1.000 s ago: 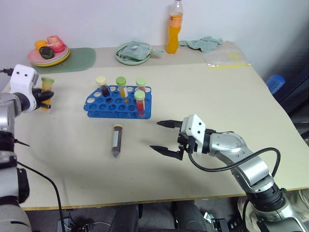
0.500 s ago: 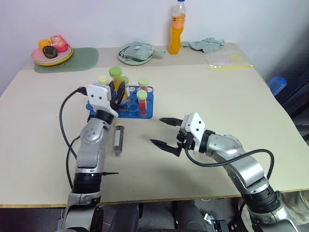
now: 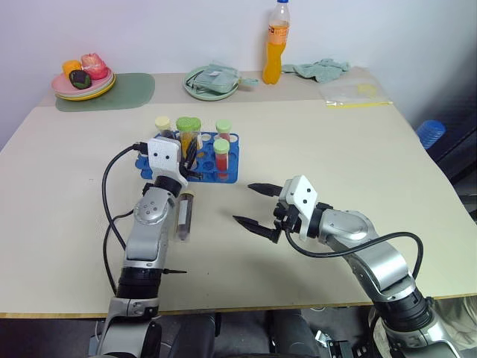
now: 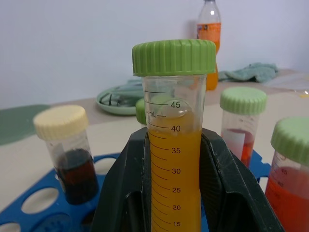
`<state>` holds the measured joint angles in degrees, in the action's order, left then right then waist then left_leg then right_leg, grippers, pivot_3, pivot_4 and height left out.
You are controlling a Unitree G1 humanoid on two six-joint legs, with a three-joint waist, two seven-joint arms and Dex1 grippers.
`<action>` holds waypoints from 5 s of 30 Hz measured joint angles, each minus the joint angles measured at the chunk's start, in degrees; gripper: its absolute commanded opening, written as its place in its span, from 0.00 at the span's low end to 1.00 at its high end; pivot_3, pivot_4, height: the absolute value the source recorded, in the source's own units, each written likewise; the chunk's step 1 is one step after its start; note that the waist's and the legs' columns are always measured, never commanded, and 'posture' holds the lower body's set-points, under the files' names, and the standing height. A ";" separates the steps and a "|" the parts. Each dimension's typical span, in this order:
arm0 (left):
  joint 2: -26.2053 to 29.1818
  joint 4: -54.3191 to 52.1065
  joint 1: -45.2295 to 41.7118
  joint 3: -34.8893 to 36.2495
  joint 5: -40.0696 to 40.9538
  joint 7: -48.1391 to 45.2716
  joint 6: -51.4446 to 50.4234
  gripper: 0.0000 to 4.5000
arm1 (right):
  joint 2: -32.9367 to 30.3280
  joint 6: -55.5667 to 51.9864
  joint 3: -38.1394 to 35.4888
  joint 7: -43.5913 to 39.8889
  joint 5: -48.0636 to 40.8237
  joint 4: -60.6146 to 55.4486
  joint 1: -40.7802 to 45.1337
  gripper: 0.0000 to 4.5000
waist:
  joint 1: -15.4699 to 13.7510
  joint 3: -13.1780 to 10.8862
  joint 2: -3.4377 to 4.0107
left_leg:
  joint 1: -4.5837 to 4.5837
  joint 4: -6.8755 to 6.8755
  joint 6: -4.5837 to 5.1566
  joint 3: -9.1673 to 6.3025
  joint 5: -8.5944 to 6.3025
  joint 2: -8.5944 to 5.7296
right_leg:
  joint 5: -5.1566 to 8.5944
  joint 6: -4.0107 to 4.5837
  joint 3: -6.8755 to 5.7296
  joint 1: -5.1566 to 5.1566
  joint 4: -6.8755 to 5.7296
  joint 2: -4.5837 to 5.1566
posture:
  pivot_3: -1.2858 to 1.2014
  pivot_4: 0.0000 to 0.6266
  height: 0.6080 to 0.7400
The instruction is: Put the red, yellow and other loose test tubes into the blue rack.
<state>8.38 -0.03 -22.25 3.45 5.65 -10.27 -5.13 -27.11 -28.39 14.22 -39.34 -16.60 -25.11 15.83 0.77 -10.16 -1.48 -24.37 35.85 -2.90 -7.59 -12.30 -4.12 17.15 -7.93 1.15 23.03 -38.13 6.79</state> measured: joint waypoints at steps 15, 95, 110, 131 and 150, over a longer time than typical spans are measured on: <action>-0.35 6.21 -2.62 -0.65 -0.20 -0.64 1.06 0.16 | 0.02 0.01 0.00 -0.02 0.02 -0.06 -0.14 0.93 | -0.13 0.00 0.00 | 0.01 0.09 0.01 -0.07 -0.01 -0.01 | 0.00 0.00 -0.11 -0.14 0.02 0.00 | 0.52 0.24 1.00; 59.70 -13.61 -13.08 -18.43 55.71 -0.91 -87.06 0.70 | -2.83 4.98 -0.71 -6.97 0.67 3.73 1.18 0.93 | 0.22 -0.04 0.04 | 0.21 -0.19 0.03 0.05 -0.05 0.05 | 0.04 0.00 0.21 -0.07 0.03 -0.01 | 0.52 0.24 1.00; 55.32 -20.44 2.75 4.72 37.39 -2.58 -57.41 0.16 | -2.10 5.00 -0.10 -5.86 1.74 4.21 2.90 0.93 | 0.05 -0.04 0.08 | 0.13 -0.29 -0.04 0.04 -0.01 0.10 | 0.01 0.04 0.26 0.08 0.08 0.06 | 0.52 0.24 1.00; 8.44 -1.89 1.88 1.82 1.04 11.24 2.29 0.16 | 0.99 5.07 1.09 -5.47 3.04 6.59 4.50 0.93 | 0.05 0.03 -0.07 | 0.07 -0.02 0.03 0.06 -0.04 0.01 | -0.03 -0.02 0.07 -0.04 0.05 0.01 | 0.52 0.24 1.00; 4.81 -1.00 1.88 1.80 -2.42 10.37 -3.64 0.16 | 1.23 4.53 1.10 -5.22 2.86 6.01 4.39 0.93 | 0.00 0.03 -0.07 | 0.07 0.02 0.02 0.00 -0.04 0.00 | -0.03 -0.02 0.04 -0.09 0.05 0.00 | 0.52 0.24 1.00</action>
<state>13.19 -1.03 -20.37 5.25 3.23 0.11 -8.76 -25.88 -23.86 15.32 -44.56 -13.74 -19.10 20.22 0.77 -10.14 -1.55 -24.30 35.87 -2.88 -7.60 -12.35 -4.12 17.12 -7.95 1.19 22.94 -38.08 6.79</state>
